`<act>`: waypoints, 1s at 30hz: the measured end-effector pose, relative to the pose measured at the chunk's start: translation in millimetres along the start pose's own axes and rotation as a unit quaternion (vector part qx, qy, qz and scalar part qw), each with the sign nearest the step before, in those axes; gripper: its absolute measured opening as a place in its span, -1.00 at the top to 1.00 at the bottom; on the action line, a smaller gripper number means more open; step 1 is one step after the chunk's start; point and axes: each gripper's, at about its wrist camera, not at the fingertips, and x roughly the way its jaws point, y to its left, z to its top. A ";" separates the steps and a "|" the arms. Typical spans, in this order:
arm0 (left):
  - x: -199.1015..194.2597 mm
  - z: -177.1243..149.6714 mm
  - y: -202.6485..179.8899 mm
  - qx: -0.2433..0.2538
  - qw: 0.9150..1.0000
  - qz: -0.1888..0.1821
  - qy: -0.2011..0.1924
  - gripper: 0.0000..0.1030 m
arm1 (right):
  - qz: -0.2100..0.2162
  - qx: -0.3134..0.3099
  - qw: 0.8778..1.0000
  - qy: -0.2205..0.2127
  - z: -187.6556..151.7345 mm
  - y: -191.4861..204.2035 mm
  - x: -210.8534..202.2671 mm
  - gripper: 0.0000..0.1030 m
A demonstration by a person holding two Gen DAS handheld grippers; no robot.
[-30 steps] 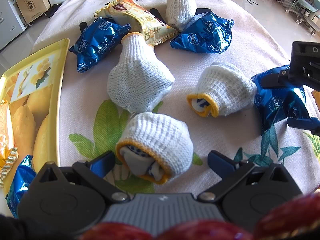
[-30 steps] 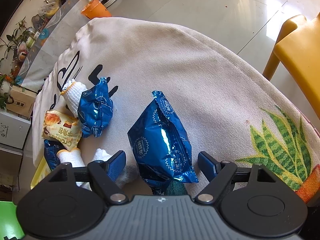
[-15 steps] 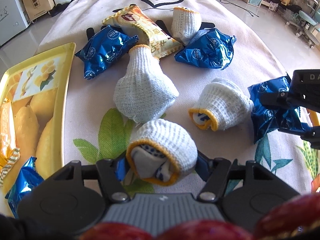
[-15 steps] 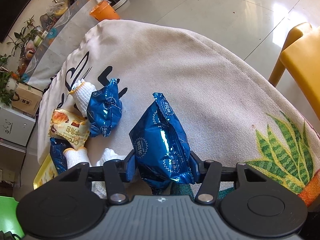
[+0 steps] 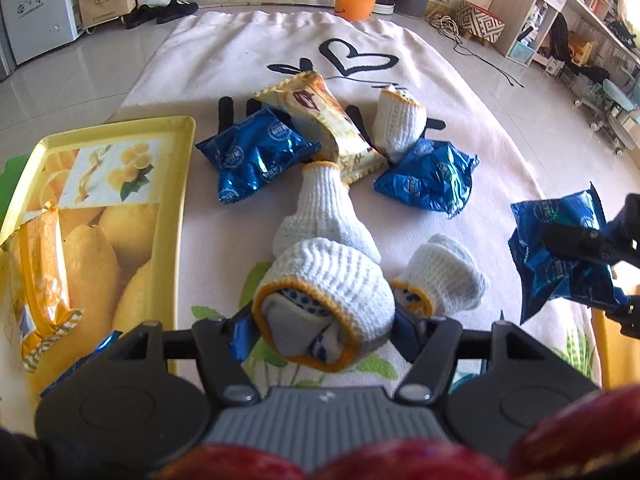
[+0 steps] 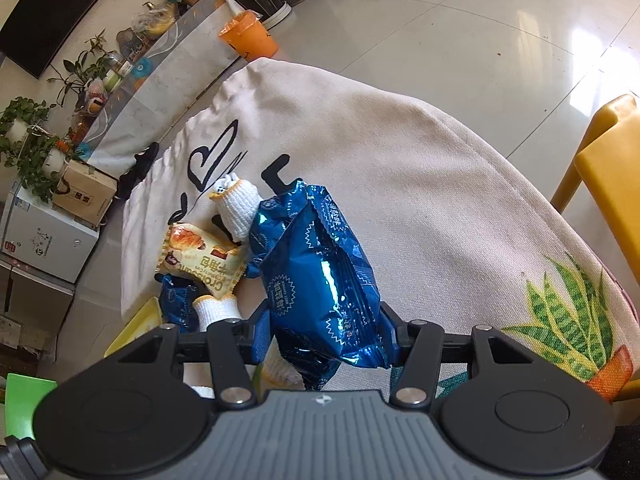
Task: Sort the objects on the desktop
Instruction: 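Carry the glove and the blue packet over the yellow tray with both tools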
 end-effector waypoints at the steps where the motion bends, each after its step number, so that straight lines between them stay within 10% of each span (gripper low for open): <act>1: -4.8 4.3 5.8 -0.008 1.000 0.000 -0.004 -0.24 | 0.004 -0.010 1.000 0.002 -0.5 4.6 -3.0 -0.03; 30: -37.1 84.2 170.2 -0.171 0.981 0.057 -0.069 -0.24 | 0.198 -0.165 0.958 0.127 -85.2 149.0 67.5 -0.03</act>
